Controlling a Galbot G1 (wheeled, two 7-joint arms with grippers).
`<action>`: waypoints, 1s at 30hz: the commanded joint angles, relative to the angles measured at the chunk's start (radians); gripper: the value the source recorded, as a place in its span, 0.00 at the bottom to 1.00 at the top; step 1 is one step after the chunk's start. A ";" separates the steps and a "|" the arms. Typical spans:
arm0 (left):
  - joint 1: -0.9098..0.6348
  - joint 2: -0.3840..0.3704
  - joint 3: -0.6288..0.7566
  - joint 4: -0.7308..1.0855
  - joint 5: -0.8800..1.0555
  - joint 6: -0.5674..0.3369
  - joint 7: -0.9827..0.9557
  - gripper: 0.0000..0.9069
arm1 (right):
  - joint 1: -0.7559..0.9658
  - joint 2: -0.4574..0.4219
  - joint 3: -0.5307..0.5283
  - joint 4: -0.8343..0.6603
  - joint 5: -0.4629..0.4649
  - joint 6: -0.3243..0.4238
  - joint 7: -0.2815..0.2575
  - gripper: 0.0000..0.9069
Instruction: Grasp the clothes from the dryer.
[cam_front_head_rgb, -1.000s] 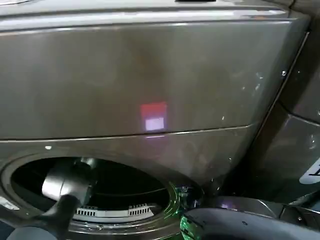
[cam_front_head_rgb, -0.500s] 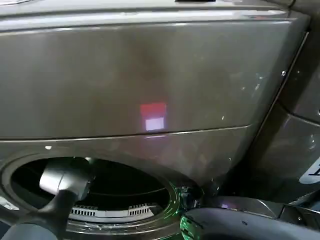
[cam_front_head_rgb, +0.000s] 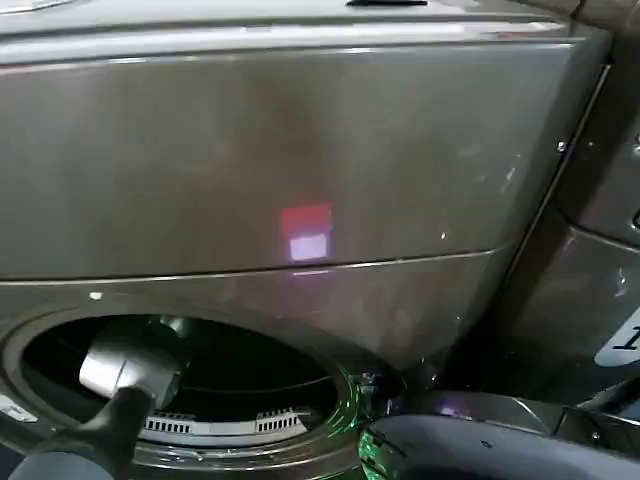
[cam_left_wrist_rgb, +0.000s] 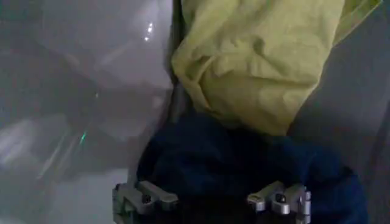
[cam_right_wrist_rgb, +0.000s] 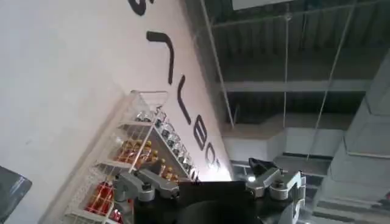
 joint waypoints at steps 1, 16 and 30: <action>0.006 -0.001 0.002 0.005 0.007 0.003 -0.001 0.00 | -0.001 -0.001 0.003 -0.003 0.000 0.000 0.000 1.00; 0.171 -0.009 -0.342 -0.345 -0.329 0.075 -0.137 0.00 | 0.000 0.004 -0.001 -0.006 -0.005 0.002 -0.004 1.00; 0.580 -0.031 -0.444 -0.974 -0.868 0.099 -0.392 0.00 | 0.018 -0.001 -0.017 -0.003 -0.010 0.006 -0.008 1.00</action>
